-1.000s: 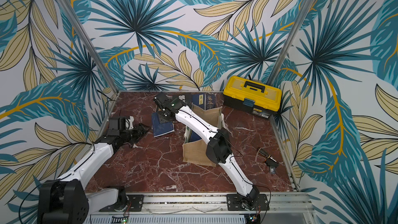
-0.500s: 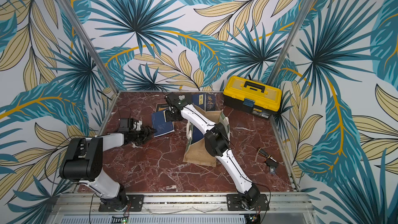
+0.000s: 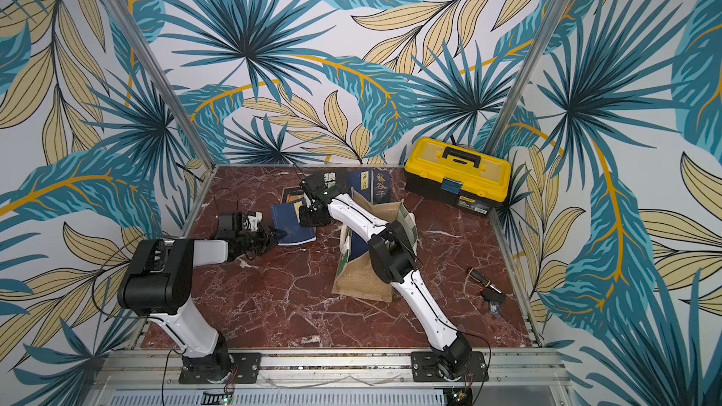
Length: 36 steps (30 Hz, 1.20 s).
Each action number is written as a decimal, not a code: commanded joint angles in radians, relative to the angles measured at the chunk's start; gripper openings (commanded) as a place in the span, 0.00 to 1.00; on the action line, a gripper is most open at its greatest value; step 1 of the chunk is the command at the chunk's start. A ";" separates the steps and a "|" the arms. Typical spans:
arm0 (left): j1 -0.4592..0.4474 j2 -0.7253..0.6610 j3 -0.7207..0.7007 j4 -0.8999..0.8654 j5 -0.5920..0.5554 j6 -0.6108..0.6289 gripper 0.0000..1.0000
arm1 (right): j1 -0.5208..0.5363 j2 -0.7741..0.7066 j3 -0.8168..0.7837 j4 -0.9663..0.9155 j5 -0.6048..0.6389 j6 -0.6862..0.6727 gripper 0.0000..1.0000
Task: Put the books into the canvas bag
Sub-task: Pick up the book from the book.
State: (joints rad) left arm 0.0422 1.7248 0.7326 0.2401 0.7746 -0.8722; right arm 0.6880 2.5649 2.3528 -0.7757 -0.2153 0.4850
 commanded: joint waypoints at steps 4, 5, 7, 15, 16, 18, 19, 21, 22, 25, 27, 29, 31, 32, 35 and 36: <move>0.004 -0.201 -0.046 0.018 0.052 -0.005 0.00 | 0.017 -0.135 -0.044 -0.043 0.001 -0.012 0.48; 0.003 -0.244 -0.045 -0.021 0.044 0.009 0.00 | 0.020 -0.166 -0.043 -0.061 0.025 -0.019 0.49; 0.004 -0.338 -0.032 -0.117 0.023 0.056 0.00 | 0.023 -0.227 -0.044 -0.088 0.054 -0.034 0.50; 0.004 -0.710 0.091 -0.601 -0.099 0.302 0.00 | 0.045 -0.446 -0.099 -0.108 0.017 -0.060 0.54; 0.003 -0.752 0.101 -0.624 -0.090 0.311 0.00 | 0.048 -0.471 -0.109 -0.103 -0.001 -0.056 0.55; 0.003 -0.833 0.113 -0.634 -0.058 0.309 0.00 | 0.054 -0.518 -0.134 -0.089 -0.033 -0.040 0.56; 0.004 -0.875 0.120 -0.631 -0.038 0.297 0.00 | 0.054 -0.547 -0.155 -0.075 -0.059 -0.028 0.56; 0.003 -0.940 0.128 -0.606 0.008 0.265 0.00 | 0.054 -0.606 -0.209 -0.038 -0.098 -0.003 0.57; 0.003 -0.969 0.134 -0.584 0.038 0.245 0.00 | 0.054 -0.641 -0.242 -0.014 -0.112 0.009 0.58; 0.002 -1.024 0.144 -0.487 0.127 0.155 0.00 | 0.054 -0.745 -0.342 0.054 -0.143 0.044 0.60; 0.002 -1.040 0.153 -0.420 0.185 0.096 0.00 | 0.054 -0.812 -0.409 0.117 -0.174 0.066 0.61; -0.010 -1.045 0.163 -0.370 0.214 0.044 0.00 | 0.053 -0.876 -0.472 0.187 -0.214 0.092 0.63; -0.037 -1.048 0.172 -0.325 0.223 0.005 0.00 | 0.053 -0.934 -0.536 0.260 -0.250 0.123 0.66; -0.053 -1.049 0.174 -0.304 0.224 -0.008 0.00 | 0.051 -0.954 -0.561 0.289 -0.265 0.138 0.67; -0.116 -1.044 0.175 -0.243 0.208 -0.043 0.00 | 0.043 -1.010 -0.641 0.394 -0.311 0.191 0.68; -0.131 -1.041 0.175 -0.229 0.200 -0.052 0.00 | 0.039 -1.023 -0.668 0.432 -0.342 0.220 0.68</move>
State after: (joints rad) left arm -0.0536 0.6872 0.8608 -0.1181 0.9554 -0.8684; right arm 0.7368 1.5711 1.7500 -0.5018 -0.4698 0.6231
